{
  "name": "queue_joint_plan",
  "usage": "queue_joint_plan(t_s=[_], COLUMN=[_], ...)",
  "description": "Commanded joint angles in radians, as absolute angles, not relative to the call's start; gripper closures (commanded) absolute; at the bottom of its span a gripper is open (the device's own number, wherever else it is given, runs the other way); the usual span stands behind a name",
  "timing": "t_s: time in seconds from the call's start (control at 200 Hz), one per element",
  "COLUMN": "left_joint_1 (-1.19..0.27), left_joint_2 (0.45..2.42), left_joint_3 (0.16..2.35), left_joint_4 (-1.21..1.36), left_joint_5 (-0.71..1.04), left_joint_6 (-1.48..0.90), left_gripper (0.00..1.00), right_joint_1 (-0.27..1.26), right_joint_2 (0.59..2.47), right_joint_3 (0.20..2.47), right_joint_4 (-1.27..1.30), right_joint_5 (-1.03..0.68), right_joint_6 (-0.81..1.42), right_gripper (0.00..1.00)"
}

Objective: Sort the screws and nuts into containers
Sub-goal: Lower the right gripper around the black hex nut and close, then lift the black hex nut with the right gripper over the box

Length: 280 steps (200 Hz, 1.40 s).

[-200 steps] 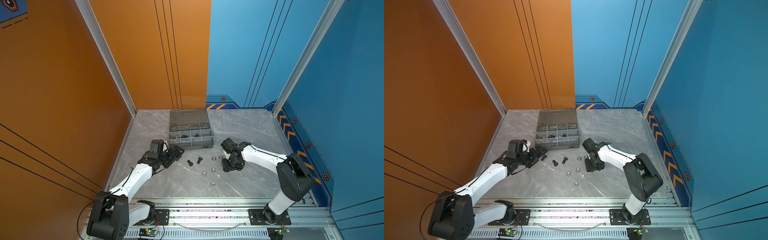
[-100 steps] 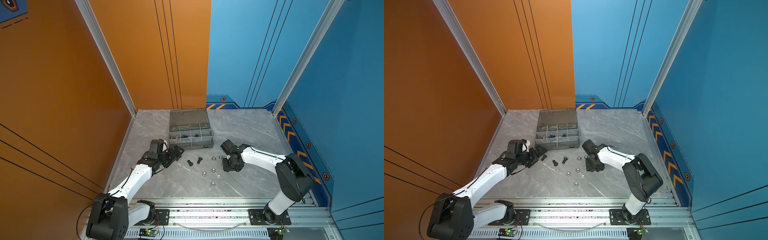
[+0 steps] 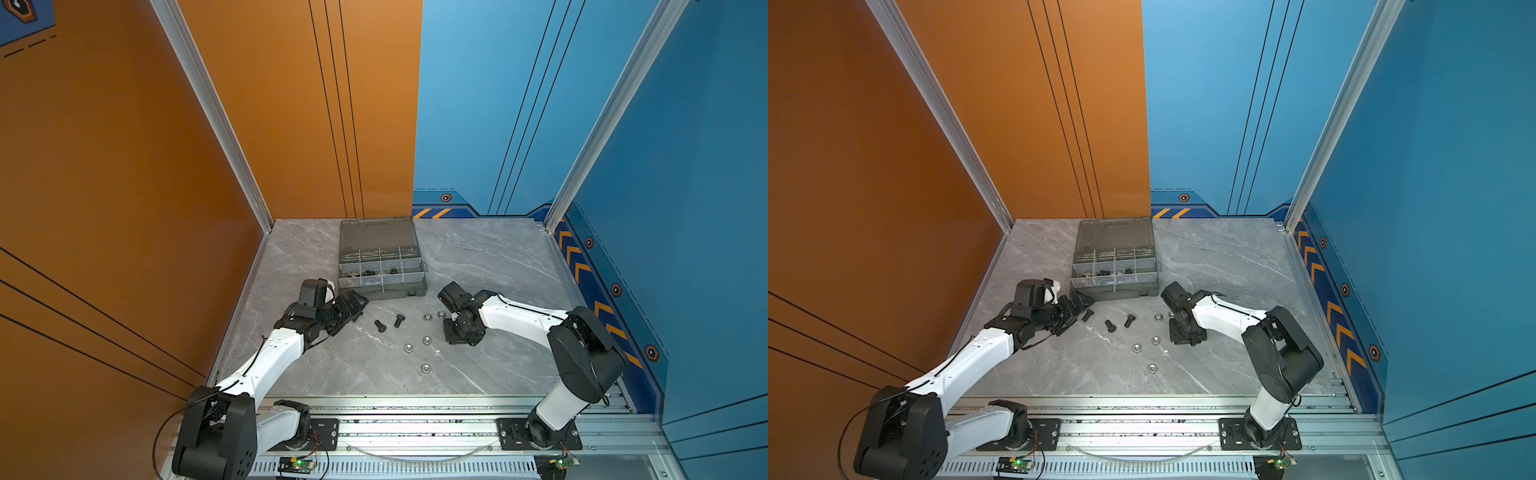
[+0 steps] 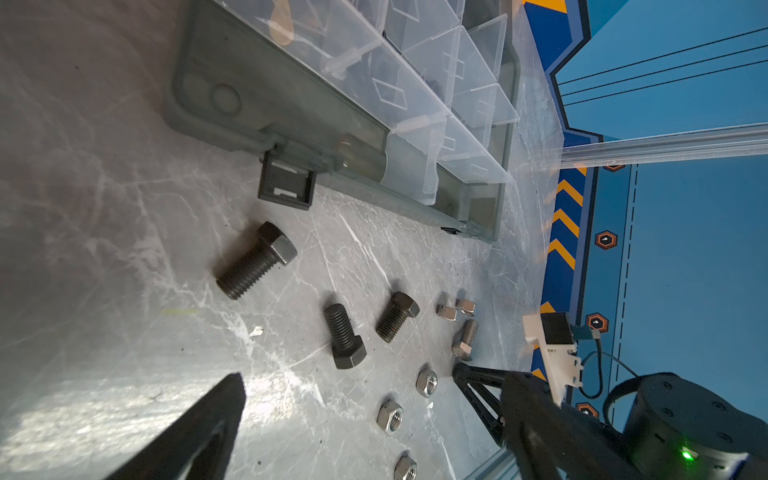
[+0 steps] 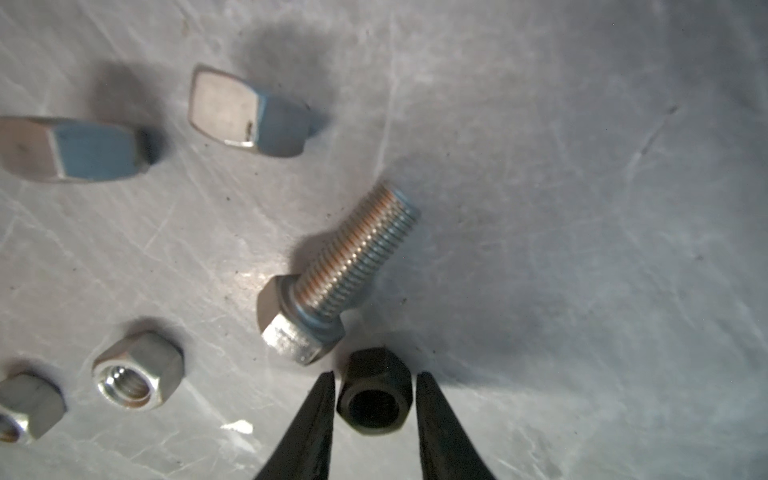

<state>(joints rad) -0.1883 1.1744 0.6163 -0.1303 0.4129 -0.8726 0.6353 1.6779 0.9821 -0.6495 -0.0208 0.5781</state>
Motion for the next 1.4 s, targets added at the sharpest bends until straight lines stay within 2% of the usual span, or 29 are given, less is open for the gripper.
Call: queue_joint_plan(t_s=[0.0,0.245,0.696,0.796,0.926,0.996,1.191,1.397], left_joint_1=[-0.183,-0.183,-0.183,-0.184,-0.184,-0.183,-0.184,-0.184], left_joint_2=[1.181,1.181,1.184,1.187,1.185,1.183,1.178,1.176], left_joint_3=[0.601,0.601,0.604,0.606,0.606,0.606,0.601,0.600], left_joint_4=[-0.140,-0.138,-0.138,-0.138,-0.140,-0.142,-0.143,-0.136], left_joint_5=[0.423,0.423,0.422,0.423,0.425,0.423,0.424,0.428], left_joint_6=[-0.867,-0.867,-0.867,-0.866,-0.867,-0.867,-0.870,-0.875], left_gripper=[0.02,0.02,0.02,0.02,0.02,0.02,0.02,0.02], right_joint_1=[0.639,0.636,0.617,0.617,0.617,0.614,0.588,0.571], right_joint_2=[1.699,1.715,1.742,1.745,1.739,1.721,1.640,1.567], right_joint_3=[0.967,0.961,0.945,0.943,0.949,0.961,1.026,1.195], right_joint_4=[-0.646,-0.629,-0.603,-0.601,-0.609,-0.623,-0.664,-0.696], right_joint_5=[0.004,-0.001,-0.014,-0.016,-0.031,-0.038,-0.123,-0.226], right_joint_6=[0.591,0.588,0.578,0.579,0.571,0.554,0.459,0.287], right_gripper=[0.65,0.68,0.66,0.72,0.92,1.00,1.00,1.00])
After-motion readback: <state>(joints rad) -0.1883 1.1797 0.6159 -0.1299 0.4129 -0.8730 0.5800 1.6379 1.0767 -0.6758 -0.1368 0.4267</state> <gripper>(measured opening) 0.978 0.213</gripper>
